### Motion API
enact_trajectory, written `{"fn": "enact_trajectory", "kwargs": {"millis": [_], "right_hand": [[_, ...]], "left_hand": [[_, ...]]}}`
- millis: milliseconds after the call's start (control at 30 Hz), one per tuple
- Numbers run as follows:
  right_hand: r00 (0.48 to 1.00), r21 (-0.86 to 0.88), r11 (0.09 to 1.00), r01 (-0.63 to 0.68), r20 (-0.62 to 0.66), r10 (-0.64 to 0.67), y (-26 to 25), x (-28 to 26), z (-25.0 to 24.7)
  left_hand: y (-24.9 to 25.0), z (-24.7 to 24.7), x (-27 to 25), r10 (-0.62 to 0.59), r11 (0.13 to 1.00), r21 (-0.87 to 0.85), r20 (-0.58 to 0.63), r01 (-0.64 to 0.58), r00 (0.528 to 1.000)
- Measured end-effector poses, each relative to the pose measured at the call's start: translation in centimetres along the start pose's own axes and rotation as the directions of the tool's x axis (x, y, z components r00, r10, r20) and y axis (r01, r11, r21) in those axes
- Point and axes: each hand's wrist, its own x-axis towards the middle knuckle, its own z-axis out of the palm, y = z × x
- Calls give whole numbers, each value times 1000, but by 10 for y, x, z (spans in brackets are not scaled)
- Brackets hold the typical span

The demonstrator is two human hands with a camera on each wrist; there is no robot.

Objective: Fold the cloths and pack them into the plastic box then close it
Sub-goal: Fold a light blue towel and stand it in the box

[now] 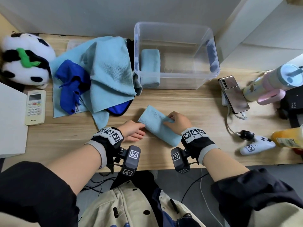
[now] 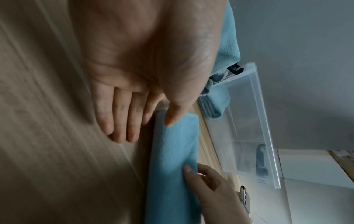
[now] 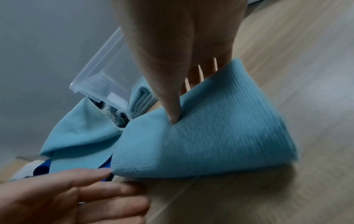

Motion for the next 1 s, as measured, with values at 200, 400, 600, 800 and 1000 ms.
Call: {"fn": "enact_trajectory", "kwargs": {"millis": [200,400,600,800,1000], "right_hand": [[979,369,925,-91,205,14,-2,-9,13],[968,669,714,-206,247,48,-9,-22,6],[976,846,524,-100,185,-112,-25,-27,-16],[965,897,439,-59,163,-203,-49,-29,-37],[982,903,425,66,18,-190,-75,-30,-56]], "left_hand": [[4,17,1,24,988,-150,17,-21,1000],[16,10,-5,139,968,-216,19,-132,990],[47,-3,-30,372,919,-182,108,-350,922],[75,-32,-46,482,854,-284,122,-435,867],[105,-51,-57,535,809,-343,97,-477,839]]}}
